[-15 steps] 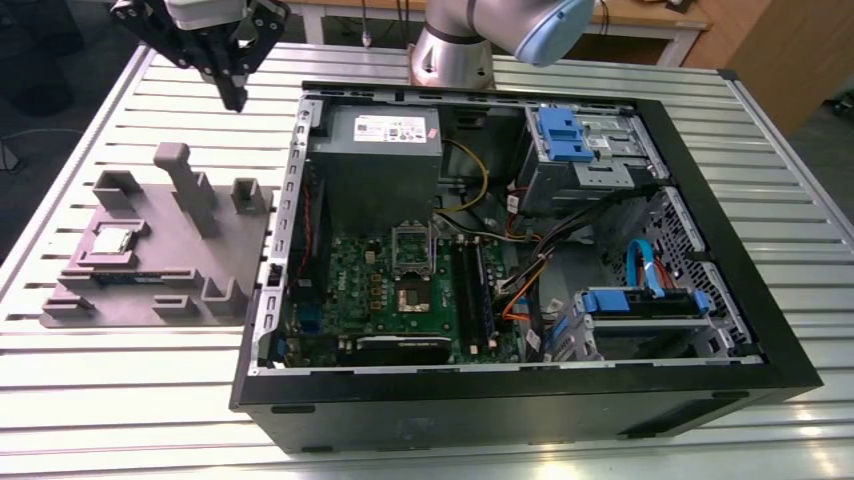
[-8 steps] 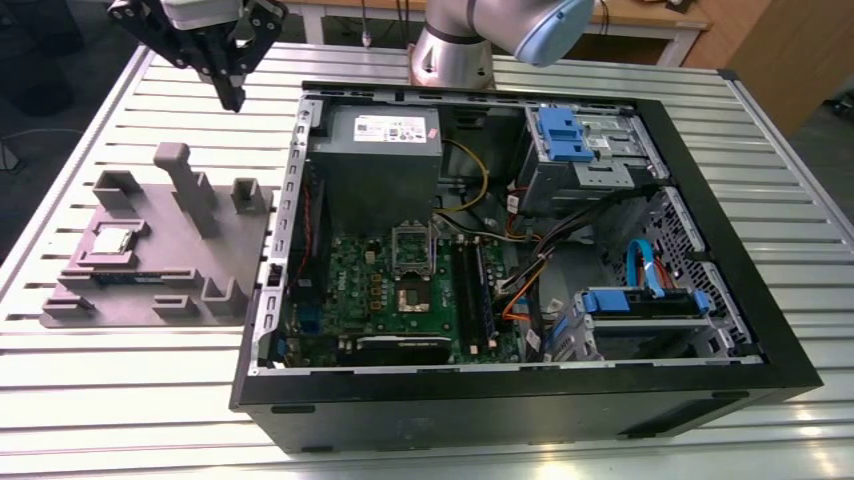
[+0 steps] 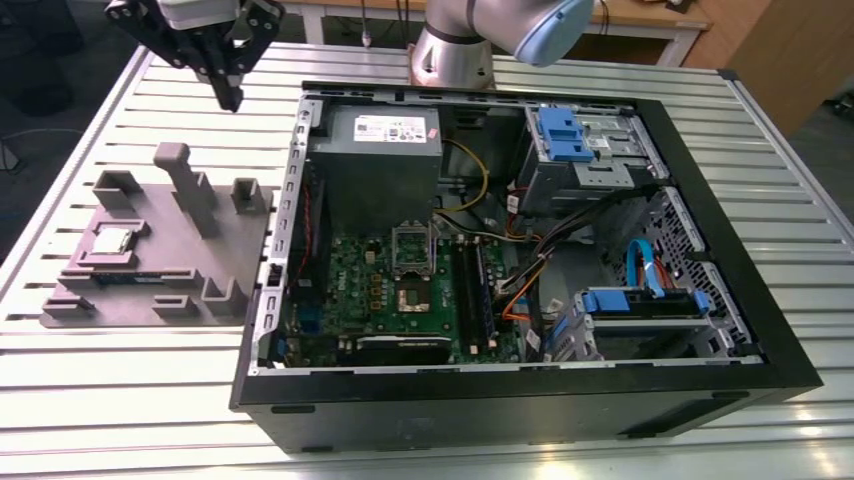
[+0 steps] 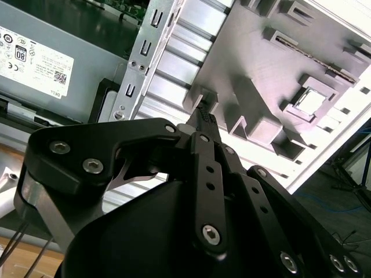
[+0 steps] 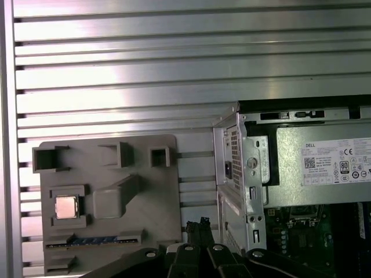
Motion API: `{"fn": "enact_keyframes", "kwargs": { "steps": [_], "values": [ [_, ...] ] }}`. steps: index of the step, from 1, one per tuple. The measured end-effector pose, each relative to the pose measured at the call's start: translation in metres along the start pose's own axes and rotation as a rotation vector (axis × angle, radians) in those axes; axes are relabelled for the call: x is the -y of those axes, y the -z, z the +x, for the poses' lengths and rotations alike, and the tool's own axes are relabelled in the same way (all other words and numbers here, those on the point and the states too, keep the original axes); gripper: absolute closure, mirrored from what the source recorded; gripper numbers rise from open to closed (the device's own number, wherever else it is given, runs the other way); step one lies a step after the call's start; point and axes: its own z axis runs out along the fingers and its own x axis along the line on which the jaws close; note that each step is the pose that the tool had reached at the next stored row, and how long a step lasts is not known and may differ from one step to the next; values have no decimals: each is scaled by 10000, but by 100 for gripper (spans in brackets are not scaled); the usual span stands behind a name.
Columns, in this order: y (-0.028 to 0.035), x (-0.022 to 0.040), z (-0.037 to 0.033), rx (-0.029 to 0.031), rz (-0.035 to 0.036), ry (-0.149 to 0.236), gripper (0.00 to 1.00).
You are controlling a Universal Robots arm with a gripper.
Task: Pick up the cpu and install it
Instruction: 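Reach for the cpu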
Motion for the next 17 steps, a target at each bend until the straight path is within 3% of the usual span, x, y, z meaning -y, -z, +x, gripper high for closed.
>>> {"fn": "enact_keyframes", "kwargs": {
  "steps": [17],
  "values": [
    [1,3,40,0,0,1,90]
  ]
}}
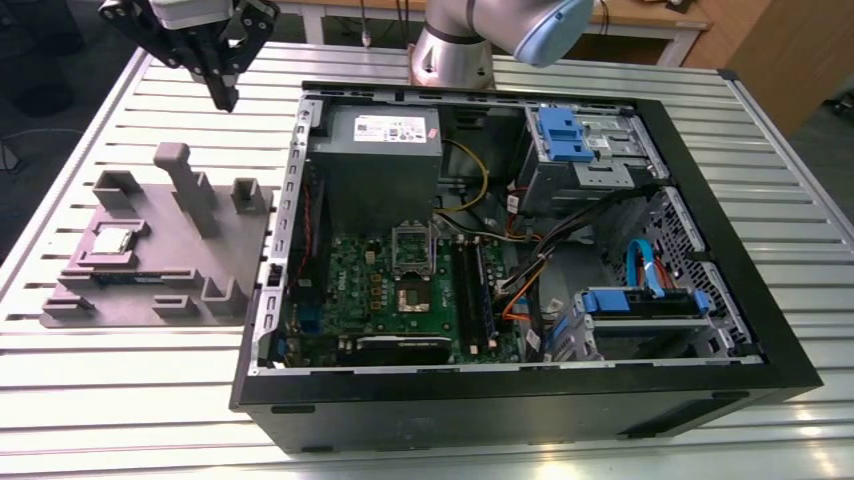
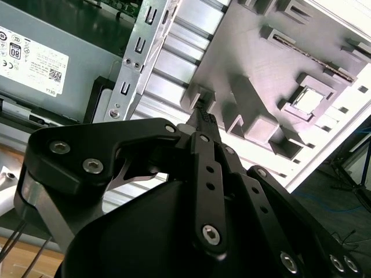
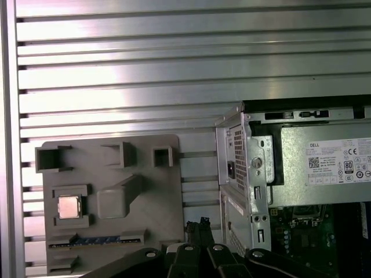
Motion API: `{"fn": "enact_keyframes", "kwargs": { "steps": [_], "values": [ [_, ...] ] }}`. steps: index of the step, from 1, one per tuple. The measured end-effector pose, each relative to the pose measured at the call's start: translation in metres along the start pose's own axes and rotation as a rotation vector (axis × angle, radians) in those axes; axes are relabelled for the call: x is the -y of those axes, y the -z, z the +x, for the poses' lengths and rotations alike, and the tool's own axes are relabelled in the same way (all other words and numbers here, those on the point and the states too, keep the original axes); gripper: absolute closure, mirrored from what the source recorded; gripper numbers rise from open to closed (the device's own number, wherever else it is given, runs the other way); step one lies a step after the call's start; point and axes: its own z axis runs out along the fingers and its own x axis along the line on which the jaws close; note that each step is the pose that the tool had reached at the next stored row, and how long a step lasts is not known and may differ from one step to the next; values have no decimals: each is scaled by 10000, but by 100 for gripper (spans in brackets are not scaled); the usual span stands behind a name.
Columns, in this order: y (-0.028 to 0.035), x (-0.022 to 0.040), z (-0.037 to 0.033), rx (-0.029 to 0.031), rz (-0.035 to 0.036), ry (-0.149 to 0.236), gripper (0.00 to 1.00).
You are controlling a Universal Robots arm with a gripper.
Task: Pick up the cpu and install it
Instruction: 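Reach for the cpu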
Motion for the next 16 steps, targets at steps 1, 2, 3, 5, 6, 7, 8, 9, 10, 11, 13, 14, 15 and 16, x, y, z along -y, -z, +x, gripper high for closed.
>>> {"fn": "enact_keyframes", "kwargs": {
  "steps": [1,2,3,5,6,7,8,9,10,11,13,14,15,16],
  "values": [
    [0,0,2,0,0,-1,90],
    [0,0,3,0,0,0,90],
    [0,0,5,0,0,0,90],
    [0,1,19,0,0,0,90],
    [0,2,22,0,0,0,90],
    [0,2,22,0,-1,-1,90],
    [0,2,23,0,-1,0,90],
    [0,2,25,0,0,-1,90],
    [0,2,28,0,0,-1,90],
    [0,2,29,0,0,-1,90],
    [-3,4,57,0,0,0,90],
    [-4,4,57,0,0,-1,90],
    [-4,5,58,0,0,-1,90],
    [-4,5,61,0,0,-1,90]
  ]
}}
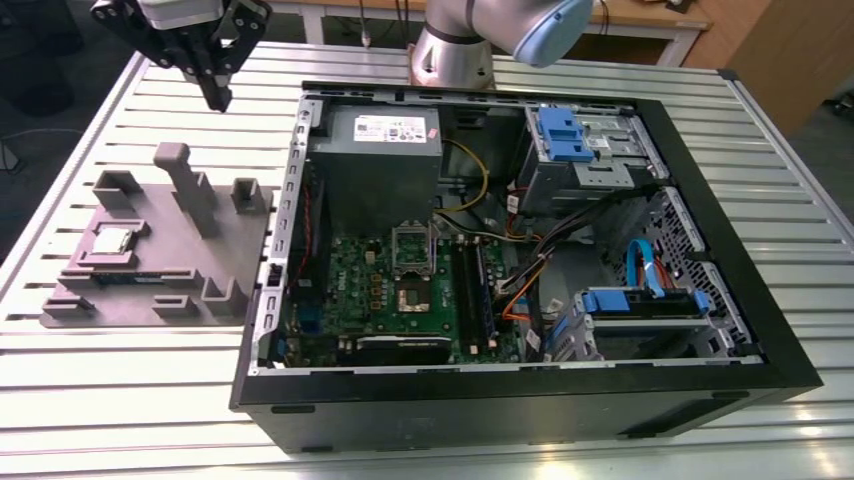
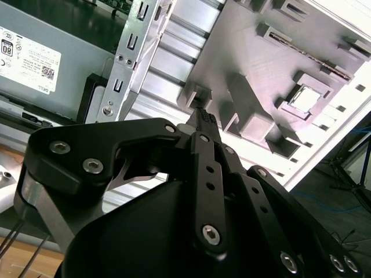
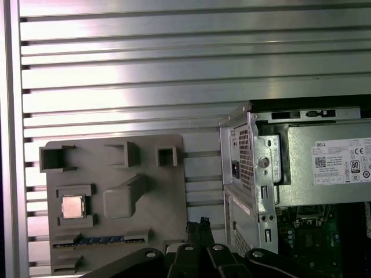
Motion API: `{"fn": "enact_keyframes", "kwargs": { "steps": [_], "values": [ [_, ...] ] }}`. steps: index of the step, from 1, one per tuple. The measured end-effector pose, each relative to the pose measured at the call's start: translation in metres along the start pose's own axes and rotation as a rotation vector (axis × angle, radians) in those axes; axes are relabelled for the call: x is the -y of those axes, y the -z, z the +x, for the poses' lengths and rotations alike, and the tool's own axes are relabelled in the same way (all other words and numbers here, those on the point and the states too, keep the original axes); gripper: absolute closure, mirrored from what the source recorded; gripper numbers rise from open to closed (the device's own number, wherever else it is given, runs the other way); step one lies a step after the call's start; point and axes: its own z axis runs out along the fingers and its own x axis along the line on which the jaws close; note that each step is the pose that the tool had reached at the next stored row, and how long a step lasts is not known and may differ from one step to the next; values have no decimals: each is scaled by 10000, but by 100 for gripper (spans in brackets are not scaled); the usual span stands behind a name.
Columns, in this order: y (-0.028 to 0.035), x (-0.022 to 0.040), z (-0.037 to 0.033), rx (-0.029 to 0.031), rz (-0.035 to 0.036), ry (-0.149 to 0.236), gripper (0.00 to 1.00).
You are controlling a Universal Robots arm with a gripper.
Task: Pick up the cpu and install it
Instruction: 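Reach for the cpu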
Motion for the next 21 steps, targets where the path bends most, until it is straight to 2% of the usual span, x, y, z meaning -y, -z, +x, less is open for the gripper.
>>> {"fn": "enact_keyframes", "kwargs": {
  "steps": [21],
  "values": [
    [-9,5,65,-2,-1,0,90]
  ]
}}
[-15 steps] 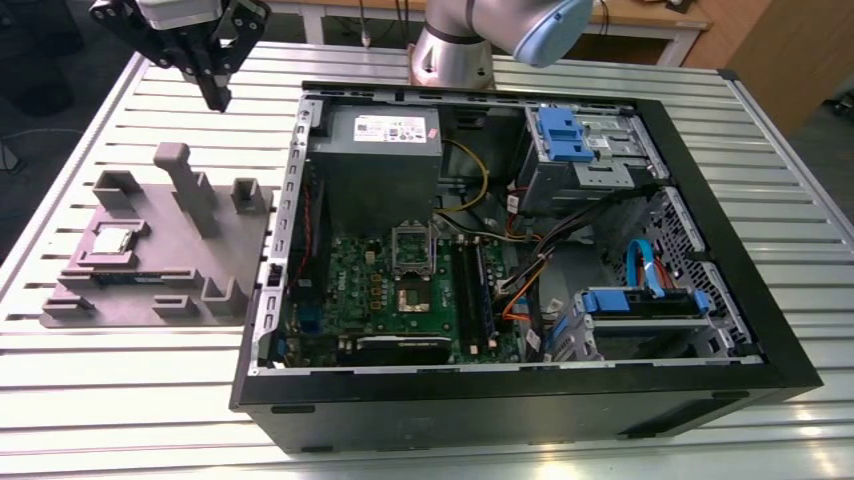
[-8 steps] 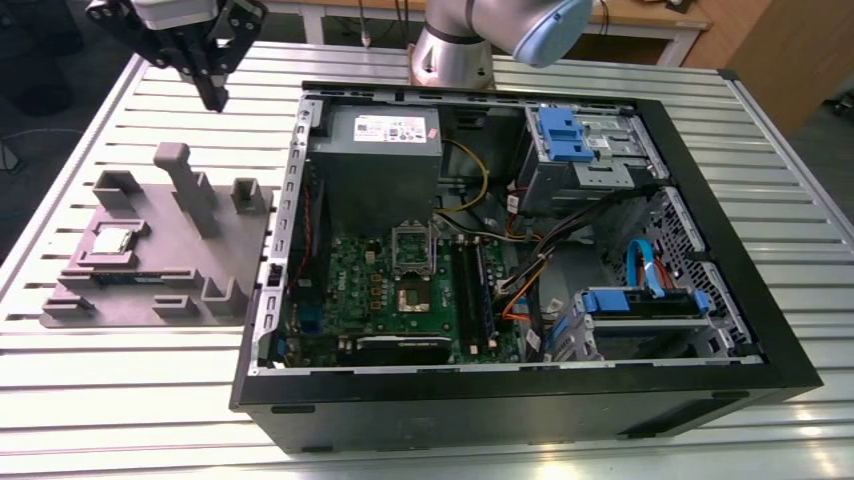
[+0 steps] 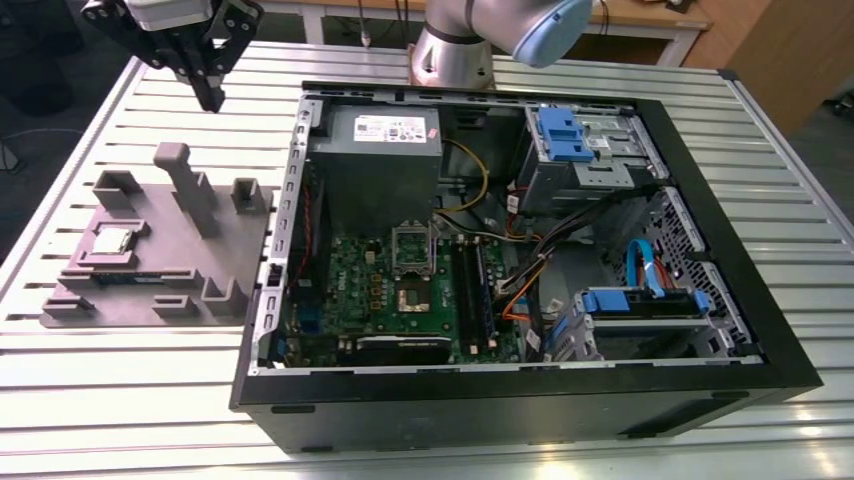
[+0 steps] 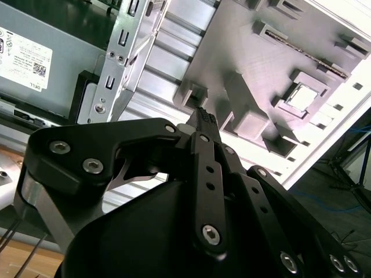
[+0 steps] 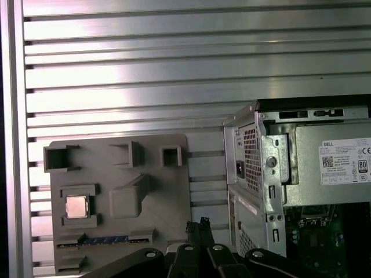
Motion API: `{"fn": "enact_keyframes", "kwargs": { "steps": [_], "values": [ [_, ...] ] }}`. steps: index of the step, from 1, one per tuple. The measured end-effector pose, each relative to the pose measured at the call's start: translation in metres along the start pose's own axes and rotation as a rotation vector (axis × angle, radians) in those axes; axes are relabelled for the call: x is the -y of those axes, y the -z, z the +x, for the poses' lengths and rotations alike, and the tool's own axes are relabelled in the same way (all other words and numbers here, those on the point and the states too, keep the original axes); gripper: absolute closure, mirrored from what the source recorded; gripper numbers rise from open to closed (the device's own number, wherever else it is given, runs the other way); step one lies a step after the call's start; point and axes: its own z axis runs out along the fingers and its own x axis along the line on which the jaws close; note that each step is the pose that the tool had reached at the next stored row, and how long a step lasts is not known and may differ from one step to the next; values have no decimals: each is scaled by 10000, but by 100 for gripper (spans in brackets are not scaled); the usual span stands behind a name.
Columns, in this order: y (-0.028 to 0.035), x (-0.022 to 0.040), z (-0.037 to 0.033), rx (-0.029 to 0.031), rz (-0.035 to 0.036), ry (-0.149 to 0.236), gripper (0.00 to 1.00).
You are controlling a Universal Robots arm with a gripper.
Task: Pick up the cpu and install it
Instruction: 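Reach for the cpu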
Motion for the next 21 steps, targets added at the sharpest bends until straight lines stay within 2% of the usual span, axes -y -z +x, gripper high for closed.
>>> {"fn": "enact_keyframes", "kwargs": {
  "steps": [11,13,21],
  "values": [
    [0,2,24,-1,1,0,90],
    [-8,9,112,-3,1,0,90],
    [-7,10,130,-4,1,0,90]
  ]
}}
